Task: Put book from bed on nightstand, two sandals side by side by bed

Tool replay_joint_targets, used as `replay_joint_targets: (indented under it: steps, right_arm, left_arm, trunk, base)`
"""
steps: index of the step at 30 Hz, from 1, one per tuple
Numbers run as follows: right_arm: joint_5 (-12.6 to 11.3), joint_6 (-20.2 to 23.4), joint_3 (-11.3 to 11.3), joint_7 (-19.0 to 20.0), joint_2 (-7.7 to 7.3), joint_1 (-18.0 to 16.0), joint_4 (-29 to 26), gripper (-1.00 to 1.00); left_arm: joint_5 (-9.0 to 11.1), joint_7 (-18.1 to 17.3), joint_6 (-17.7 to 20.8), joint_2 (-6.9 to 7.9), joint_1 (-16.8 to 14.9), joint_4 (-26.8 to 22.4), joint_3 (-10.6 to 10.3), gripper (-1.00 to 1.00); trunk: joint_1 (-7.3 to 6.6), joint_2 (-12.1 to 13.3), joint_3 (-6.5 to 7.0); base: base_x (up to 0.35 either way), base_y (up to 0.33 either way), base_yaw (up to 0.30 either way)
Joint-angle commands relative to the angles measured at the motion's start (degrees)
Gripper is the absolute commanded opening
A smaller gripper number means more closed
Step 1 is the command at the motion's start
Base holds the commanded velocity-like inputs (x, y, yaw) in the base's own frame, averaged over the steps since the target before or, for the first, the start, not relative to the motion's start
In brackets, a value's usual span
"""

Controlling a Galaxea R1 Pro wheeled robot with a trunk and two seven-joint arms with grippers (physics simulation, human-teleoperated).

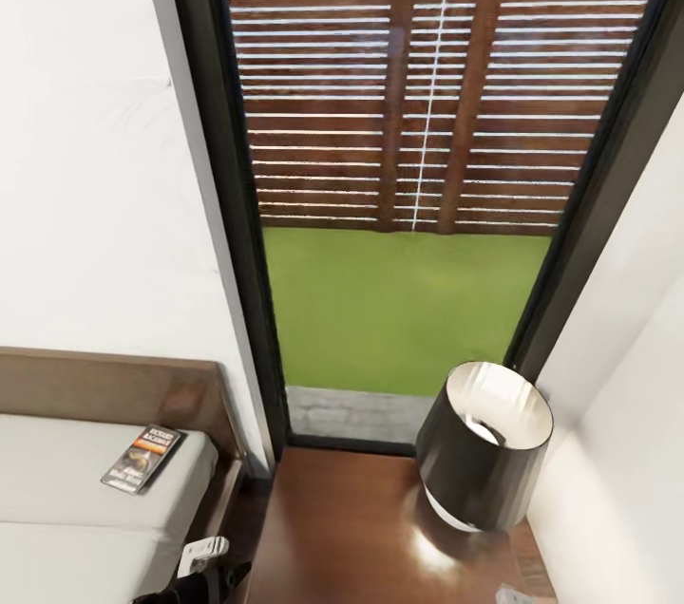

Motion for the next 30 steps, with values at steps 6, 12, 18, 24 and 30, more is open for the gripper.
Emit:
replay_joint_targets:
  steps: [6, 12, 18, 24, 30]
  right_arm:
    - [-0.49, -0.13, 0.02, 0.26, -0.02, -0.06, 0.10, 1.00]
    - [-0.49, -0.13, 0.01, 0.26, -0.02, -0.06, 0.10, 1.00]
    - [-0.49, -0.13, 0.00, 0.26, -0.02, -0.06, 0.10, 1.00]
    - [-0.49, -0.13, 0.02, 0.26, -0.02, -0.06, 0.10, 1.00]
    - [-0.49, -0.13, 0.04, 0.26, -0.02, -0.06, 0.10, 1.00]
  left_arm:
    - [-0.62, -0.11, -0.41, 0.02, -0.05, 0.06, 0.35, 1.00]
    - [-0.63, -0.12, -0.43, 0.02, -0.05, 0.06, 0.34, 1.00]
    - [-0.63, -0.18, -0.42, 0.02, -0.05, 0.06, 0.34, 1.00]
    - [-0.62, -0.26, -0.36, 0.02, -0.05, 0.06, 0.38, 1.00]
    - [-0.64, -0.29, -0.35, 0.02, -0.05, 0.06, 0.36, 1.00]
  trunk:
    - [0.06, -0.11, -0.12]
    - [0.06, -0.11, -0.12]
    - [0.06, -0.11, -0.12]
    - [0.06, -0.11, -0.12]
    - [0.06, -0.11, -0.12]
  base:
    - [0.180, 0.020, 0.000]
    - [0.031, 0.004, 0.000]
    - [0.005, 0.001, 0.000]
    - [0.000, 0.000, 0.000]
    - [0.000, 0.000, 0.000]
